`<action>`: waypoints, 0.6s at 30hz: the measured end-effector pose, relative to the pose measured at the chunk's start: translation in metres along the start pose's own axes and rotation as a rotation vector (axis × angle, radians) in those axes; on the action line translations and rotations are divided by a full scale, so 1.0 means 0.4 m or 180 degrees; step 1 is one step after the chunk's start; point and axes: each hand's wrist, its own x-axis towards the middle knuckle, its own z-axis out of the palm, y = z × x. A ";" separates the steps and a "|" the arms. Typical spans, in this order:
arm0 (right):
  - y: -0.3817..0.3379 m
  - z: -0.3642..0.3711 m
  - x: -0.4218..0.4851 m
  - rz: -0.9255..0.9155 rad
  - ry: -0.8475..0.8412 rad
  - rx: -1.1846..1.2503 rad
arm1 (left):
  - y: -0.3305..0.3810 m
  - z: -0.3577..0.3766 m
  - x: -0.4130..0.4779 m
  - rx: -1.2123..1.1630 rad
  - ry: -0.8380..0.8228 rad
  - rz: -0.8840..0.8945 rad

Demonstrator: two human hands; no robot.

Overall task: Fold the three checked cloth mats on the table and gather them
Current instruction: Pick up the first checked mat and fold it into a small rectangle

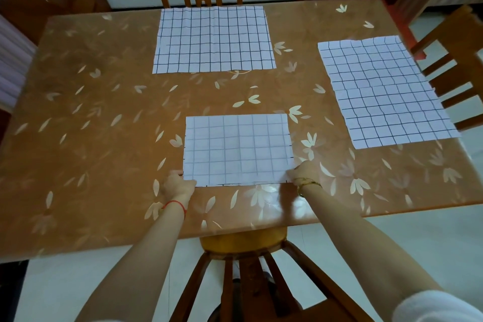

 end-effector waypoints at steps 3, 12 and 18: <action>-0.002 0.000 -0.006 -0.0086 0.0046 -0.0098 | -0.011 0.012 0.018 0.0145 0.0072 0.0008; -0.010 0.005 -0.024 -0.0261 0.0096 0.0010 | -0.005 0.026 -0.005 0.0035 -0.0035 -0.0030; -0.007 -0.014 -0.038 -0.0447 0.0034 0.0350 | -0.009 0.016 0.002 -0.1264 -0.0031 -0.0339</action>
